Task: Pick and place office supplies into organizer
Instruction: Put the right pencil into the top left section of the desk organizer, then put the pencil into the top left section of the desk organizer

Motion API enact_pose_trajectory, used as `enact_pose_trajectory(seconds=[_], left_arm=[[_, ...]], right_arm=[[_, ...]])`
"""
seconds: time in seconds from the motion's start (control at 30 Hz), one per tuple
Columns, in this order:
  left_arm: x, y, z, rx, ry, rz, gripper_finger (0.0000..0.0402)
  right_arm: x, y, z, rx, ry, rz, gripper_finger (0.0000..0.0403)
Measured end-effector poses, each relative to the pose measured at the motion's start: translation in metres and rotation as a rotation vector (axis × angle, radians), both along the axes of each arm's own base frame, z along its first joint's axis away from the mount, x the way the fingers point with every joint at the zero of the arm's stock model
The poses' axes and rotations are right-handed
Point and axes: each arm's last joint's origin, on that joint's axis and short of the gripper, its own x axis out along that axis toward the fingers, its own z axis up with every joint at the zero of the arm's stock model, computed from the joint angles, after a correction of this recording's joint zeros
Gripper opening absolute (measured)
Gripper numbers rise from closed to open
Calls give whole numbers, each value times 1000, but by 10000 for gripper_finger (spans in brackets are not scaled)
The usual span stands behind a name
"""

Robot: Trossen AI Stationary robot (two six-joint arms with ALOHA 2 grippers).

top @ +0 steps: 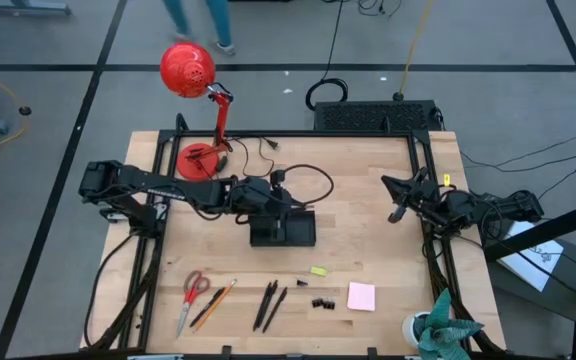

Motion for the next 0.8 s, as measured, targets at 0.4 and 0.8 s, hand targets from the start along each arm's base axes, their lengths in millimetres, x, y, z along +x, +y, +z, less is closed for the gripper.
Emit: enact_pose_trajectory(seconds=[0.4, 0.8], left_arm=[[-46, 10, -9, -101, -135, -25, 12], [-90, 11, -44, -198, -221, 51, 4]], right_arm=[[0, 0, -1, -2, 14, 0, 4], [1, 0, 0, -4, 9, -5, 4]])
